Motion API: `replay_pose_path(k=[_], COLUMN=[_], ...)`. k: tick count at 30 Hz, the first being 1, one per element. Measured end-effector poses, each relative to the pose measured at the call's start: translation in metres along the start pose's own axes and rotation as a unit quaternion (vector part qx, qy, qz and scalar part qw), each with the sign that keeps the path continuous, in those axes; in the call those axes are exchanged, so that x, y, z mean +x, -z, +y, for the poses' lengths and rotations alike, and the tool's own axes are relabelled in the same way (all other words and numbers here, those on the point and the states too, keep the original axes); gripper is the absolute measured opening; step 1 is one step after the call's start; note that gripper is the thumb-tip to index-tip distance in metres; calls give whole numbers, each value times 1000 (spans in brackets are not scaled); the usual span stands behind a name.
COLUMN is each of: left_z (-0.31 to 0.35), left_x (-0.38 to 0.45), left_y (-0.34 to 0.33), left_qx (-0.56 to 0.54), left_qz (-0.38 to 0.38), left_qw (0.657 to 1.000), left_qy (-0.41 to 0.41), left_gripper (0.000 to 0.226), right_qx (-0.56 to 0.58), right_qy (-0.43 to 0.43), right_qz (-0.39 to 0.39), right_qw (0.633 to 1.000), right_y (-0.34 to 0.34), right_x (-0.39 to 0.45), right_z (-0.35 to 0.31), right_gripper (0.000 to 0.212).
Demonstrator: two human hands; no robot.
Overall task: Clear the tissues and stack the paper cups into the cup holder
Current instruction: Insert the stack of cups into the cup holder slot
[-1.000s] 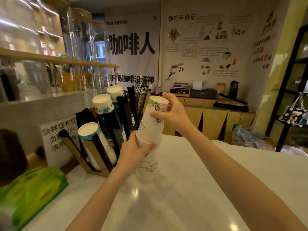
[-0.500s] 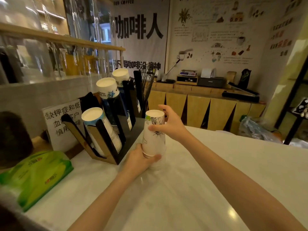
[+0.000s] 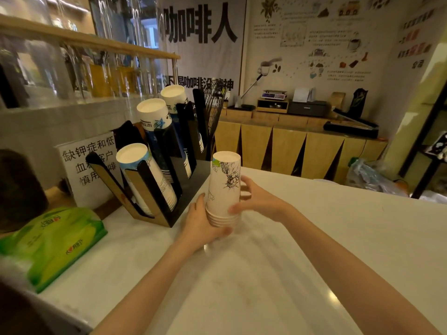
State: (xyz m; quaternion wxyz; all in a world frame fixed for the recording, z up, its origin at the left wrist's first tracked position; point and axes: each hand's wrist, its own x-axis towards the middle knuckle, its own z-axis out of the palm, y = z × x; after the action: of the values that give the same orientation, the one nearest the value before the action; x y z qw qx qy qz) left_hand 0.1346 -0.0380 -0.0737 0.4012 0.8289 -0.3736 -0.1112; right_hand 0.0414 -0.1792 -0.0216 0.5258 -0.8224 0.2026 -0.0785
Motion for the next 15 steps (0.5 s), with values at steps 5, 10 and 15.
replay_pose_path(k=[5, 10, 15], left_z=[-2, -5, -1], left_x=[-4, -5, -9], left_y=[-5, -4, 5], left_qx=[-55, -87, -122], left_qz=[-16, -16, -14], left_qw=[998, 995, 989], left_qy=[-37, -54, -80], left_gripper=[120, 113, 104], right_qx=[-86, -77, -77], right_qy=[23, 49, 60], right_qz=[0, 57, 77], right_qw=[996, 994, 992], right_y=[-20, -29, -25], right_x=[-3, -6, -9], right_z=[32, 41, 37], right_gripper=[110, 105, 98])
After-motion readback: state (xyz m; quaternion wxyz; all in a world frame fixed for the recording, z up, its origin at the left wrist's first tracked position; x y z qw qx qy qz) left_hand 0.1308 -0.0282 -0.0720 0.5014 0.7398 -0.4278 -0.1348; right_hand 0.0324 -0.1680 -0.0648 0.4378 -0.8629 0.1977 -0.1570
